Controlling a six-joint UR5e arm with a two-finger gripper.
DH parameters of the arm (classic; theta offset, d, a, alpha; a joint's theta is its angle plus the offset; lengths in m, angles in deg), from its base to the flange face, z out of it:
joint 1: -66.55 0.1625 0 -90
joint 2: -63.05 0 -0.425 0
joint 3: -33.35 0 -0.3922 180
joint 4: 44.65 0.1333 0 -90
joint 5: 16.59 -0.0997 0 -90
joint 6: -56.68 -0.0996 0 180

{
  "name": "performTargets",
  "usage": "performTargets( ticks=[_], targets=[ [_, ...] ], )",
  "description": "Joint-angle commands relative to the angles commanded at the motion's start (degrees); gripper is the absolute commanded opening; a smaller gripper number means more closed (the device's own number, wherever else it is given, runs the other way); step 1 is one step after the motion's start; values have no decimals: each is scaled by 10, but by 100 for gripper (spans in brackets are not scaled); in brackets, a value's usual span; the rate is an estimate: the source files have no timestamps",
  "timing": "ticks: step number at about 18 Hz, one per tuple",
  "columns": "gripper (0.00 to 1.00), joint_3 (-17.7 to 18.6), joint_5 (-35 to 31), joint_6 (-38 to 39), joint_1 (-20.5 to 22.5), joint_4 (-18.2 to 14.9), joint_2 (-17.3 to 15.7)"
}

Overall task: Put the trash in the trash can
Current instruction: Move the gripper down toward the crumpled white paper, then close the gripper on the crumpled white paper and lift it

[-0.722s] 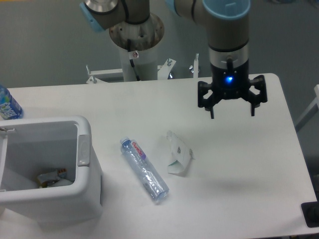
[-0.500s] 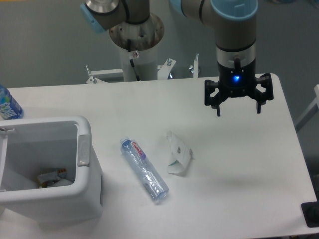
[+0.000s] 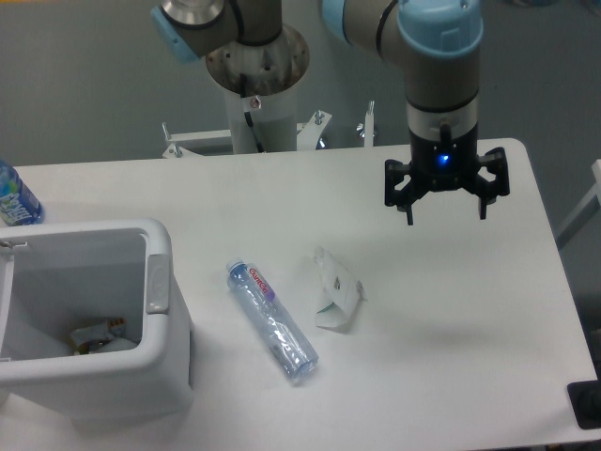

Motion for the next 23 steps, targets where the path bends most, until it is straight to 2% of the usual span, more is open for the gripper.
performTargets(
  ticks=[1, 4, 10, 14, 21, 23],
  targets=[
    [100, 14, 0, 0, -2, 12, 0],
    [100, 48, 4, 0, -19, 15, 3],
    [100, 63, 12, 23, -54, 9, 36],
    [100, 97, 12, 18, -75, 16, 41],
    [100, 100, 11, 32, -104, 19, 73],
    [100, 100, 11, 33, -110, 33, 85]
  ],
)
